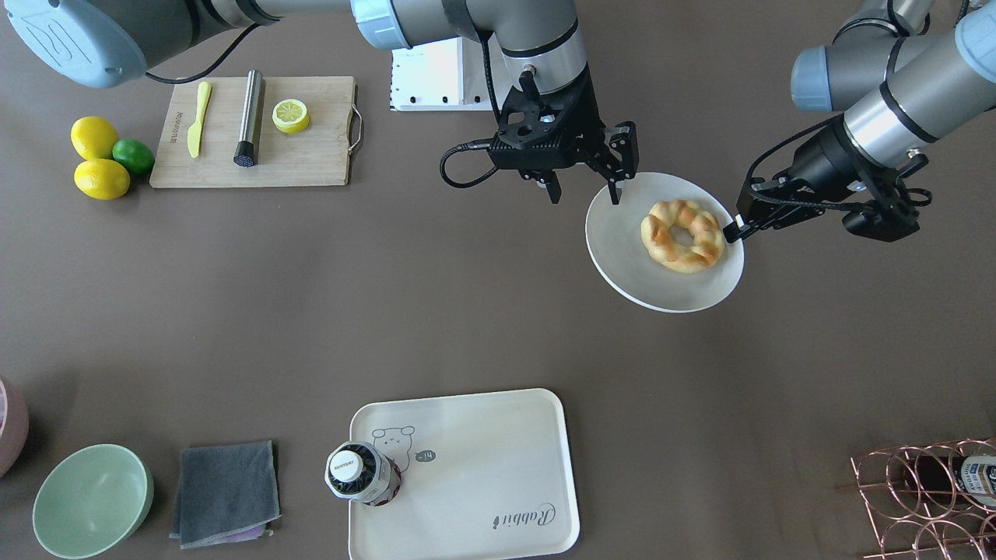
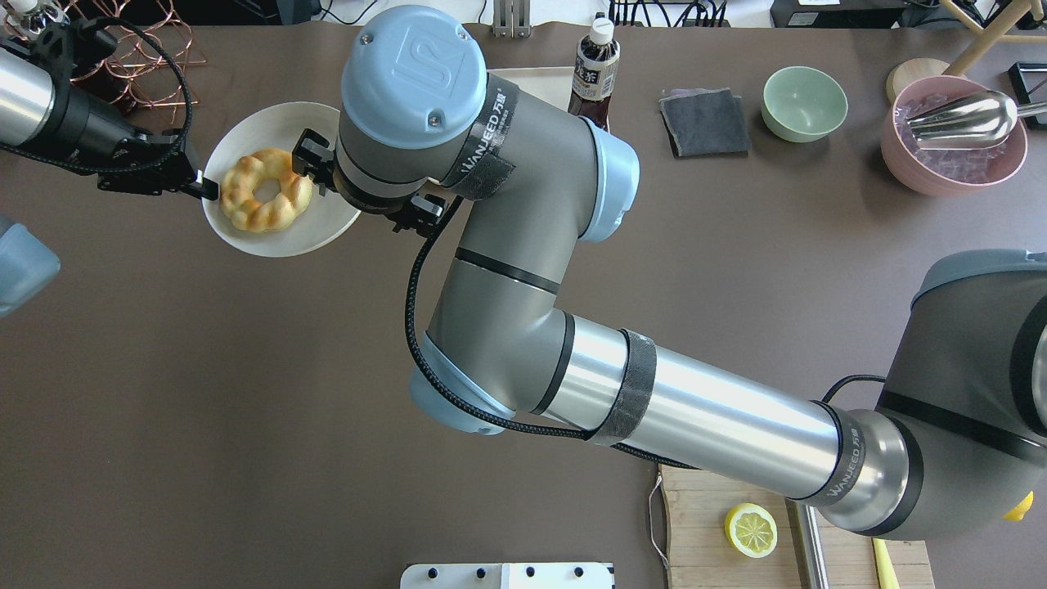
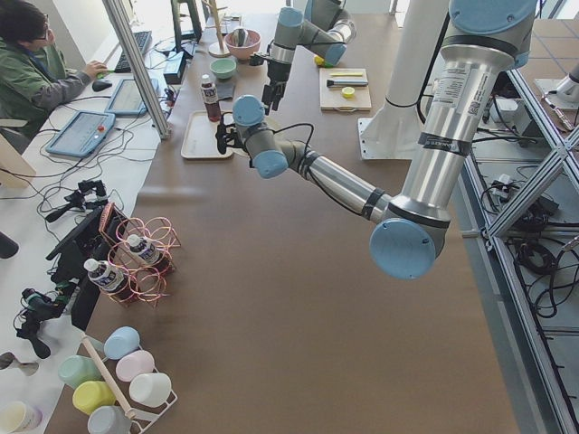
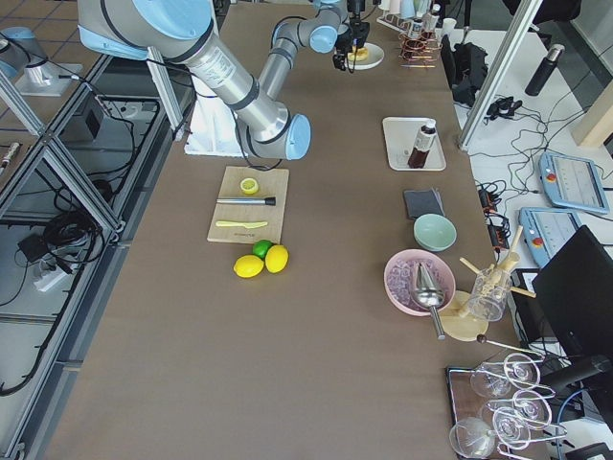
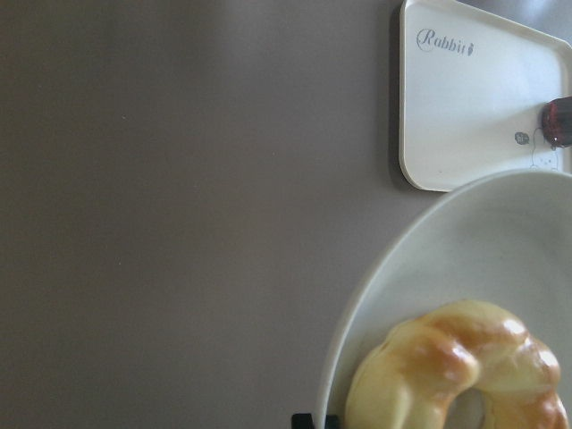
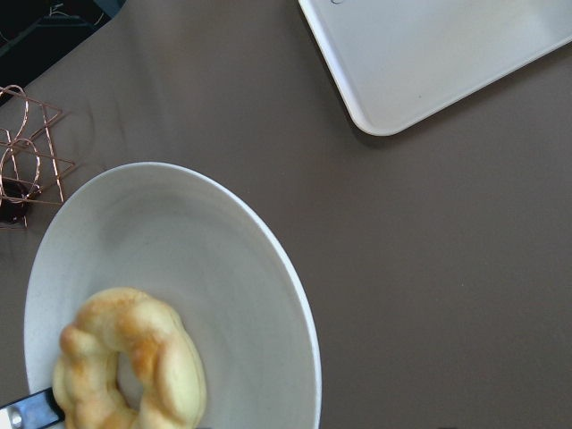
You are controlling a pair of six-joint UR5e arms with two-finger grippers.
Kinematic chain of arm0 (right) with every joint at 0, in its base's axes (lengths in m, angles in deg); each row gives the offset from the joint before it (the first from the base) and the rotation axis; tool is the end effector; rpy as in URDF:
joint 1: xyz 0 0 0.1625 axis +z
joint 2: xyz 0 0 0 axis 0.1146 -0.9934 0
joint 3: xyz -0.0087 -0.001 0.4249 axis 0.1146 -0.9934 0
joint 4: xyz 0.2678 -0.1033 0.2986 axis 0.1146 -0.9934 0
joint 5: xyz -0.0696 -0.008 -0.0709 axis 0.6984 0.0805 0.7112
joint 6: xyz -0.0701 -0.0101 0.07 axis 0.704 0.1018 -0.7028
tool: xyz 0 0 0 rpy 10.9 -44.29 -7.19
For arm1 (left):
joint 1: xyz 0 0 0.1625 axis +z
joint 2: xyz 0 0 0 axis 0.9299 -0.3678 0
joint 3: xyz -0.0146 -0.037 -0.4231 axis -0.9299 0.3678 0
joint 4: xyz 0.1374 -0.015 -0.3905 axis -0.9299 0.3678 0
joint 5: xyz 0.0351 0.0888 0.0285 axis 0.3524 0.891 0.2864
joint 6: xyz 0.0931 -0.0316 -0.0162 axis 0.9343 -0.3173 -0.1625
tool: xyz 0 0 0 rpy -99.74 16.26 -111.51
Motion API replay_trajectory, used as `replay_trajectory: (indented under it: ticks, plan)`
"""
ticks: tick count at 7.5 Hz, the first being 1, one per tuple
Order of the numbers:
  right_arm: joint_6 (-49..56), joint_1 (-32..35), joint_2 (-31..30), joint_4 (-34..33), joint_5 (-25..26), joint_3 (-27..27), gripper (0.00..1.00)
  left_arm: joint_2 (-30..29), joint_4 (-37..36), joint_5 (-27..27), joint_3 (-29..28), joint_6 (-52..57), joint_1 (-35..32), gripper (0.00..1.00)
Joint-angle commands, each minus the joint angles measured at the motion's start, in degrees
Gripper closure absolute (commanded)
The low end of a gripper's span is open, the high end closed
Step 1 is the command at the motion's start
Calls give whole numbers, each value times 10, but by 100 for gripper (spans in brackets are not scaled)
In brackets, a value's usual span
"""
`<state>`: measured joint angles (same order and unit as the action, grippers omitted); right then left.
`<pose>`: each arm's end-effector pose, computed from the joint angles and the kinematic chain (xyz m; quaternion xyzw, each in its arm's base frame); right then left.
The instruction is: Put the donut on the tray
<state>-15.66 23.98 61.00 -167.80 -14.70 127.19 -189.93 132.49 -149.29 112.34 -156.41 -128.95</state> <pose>-0.5590 -0.4578 -0.0220 0.0186 -0.5475 0.1999 0.8124 0.2301 -0.5240 0.3444 0.0217 0.5728 -0.0613 0.8171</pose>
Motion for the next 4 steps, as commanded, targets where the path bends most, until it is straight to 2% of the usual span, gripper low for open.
replay_trajectory:
  ticks: [1,2,3,4]
  plan:
    - [27,28,-10,-36,-50,35,0,-66,-2,8,-90,1,-1,100]
    - [83,48,-36,-62,-87,66,0,-105,-3,41,-141,0,1,100]
    - [121,69,-74,-81,-105,94,0,-153,-3,45,-205,0,1,100]
    - [179,95,-101,-111,-123,103,0,-198,0,75,-268,4,4,100]
